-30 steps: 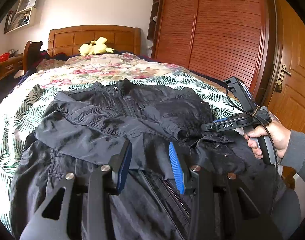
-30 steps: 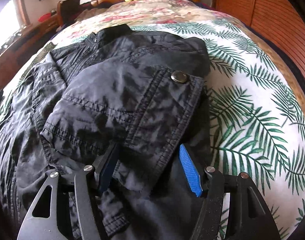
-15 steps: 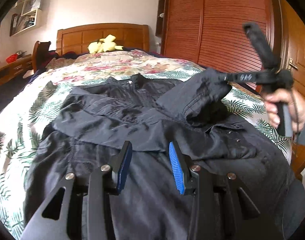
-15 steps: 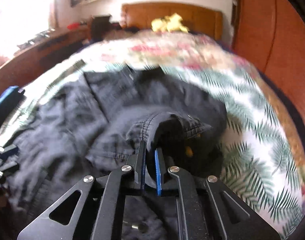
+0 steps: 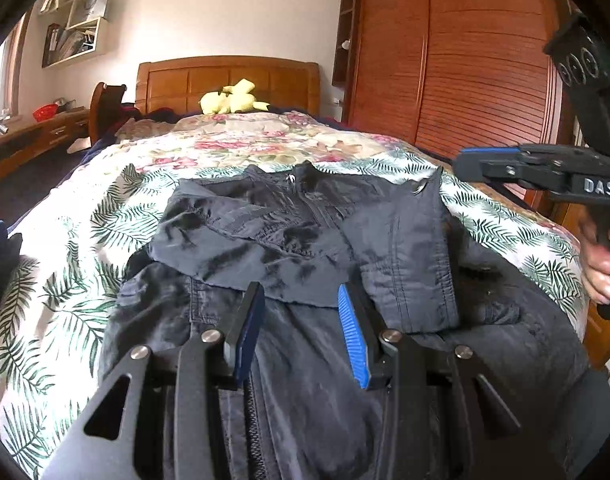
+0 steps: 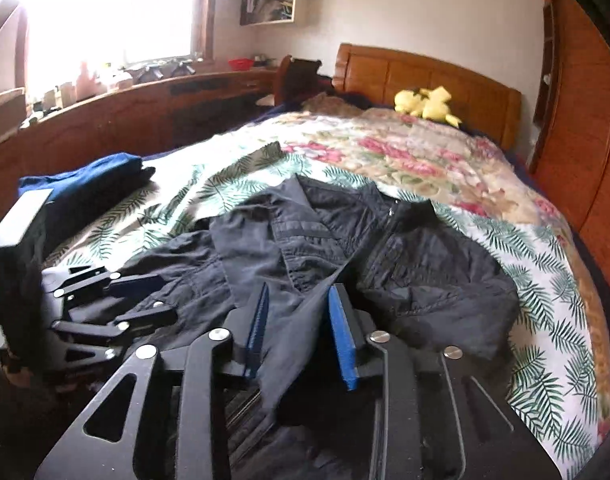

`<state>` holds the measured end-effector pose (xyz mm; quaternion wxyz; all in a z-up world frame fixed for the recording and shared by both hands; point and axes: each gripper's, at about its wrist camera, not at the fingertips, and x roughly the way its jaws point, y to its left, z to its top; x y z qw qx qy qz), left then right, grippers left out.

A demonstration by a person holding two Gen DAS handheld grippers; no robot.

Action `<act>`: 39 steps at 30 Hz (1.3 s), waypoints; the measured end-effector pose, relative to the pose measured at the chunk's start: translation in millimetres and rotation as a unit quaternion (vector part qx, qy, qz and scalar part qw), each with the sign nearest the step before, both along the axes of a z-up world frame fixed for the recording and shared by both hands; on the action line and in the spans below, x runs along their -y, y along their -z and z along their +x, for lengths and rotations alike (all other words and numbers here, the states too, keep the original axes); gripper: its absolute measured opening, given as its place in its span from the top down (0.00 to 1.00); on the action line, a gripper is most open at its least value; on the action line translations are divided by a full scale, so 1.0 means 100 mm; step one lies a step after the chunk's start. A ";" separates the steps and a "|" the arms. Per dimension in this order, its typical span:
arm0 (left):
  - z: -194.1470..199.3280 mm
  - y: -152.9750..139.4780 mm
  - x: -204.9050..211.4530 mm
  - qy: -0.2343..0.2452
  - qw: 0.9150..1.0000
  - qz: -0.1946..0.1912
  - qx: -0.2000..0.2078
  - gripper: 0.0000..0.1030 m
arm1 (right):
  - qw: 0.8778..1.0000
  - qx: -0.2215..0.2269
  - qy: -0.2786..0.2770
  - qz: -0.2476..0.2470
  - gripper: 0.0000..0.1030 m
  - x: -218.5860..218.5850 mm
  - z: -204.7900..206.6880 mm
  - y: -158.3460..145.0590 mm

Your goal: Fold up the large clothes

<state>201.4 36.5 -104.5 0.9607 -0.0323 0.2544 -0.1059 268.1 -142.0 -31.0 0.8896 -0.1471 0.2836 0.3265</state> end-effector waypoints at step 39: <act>0.57 -0.03 1.93 0.098 0.983 0.123 -0.096 0.64 | 0.979 -0.047 0.196 0.029 0.52 2.05 -0.22 0.89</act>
